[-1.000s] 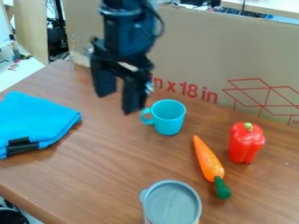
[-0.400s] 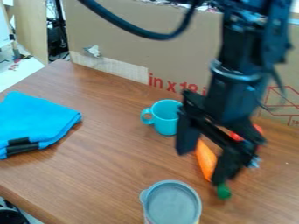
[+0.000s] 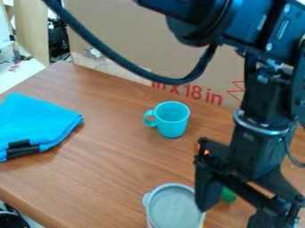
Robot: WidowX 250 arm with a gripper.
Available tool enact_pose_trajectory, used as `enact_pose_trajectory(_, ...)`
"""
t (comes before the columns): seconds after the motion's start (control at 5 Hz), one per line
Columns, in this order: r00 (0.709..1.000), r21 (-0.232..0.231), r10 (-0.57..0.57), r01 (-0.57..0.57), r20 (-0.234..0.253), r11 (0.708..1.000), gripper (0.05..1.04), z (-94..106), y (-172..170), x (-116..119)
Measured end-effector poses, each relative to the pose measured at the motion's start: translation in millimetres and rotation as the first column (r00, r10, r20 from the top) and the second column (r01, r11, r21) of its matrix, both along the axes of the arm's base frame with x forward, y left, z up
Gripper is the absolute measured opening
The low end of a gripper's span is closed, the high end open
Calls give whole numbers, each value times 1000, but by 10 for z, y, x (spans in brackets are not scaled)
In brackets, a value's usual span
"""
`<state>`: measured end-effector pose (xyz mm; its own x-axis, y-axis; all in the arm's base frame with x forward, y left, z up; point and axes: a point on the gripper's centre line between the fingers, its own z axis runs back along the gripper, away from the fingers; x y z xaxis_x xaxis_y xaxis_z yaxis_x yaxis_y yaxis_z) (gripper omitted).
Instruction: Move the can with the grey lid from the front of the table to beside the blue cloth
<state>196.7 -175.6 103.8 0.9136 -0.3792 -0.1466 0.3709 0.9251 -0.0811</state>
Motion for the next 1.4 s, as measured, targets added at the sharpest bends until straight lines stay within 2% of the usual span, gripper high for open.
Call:
enact_pose_trajectory(0.2, 1000, -42, -3, 2, -25, 999, 1001, -253, 30, -135)
enact_pose_trajectory(0.4, 1000, -79, 16, -16, 3, 997, 1001, -364, 75, -91)
enact_pose_trajectory(0.6, 999, -113, 25, -23, 21, 993, 1001, -394, 169, 13)
enact_pose_trajectory(0.8, 999, -93, 30, -29, 14, 995, 1001, -396, 337, 82)
enact_pose_trajectory(1.0, 996, 11, 83, -83, 12, 996, 1001, -424, 798, 271)
enact_pose_trajectory(1.2, 984, 83, 180, -179, -9, 980, 1001, -495, 1295, 378)
enact_pose_trajectory(1.4, 973, 104, 229, -227, -11, 968, 1001, -520, 1566, 435)
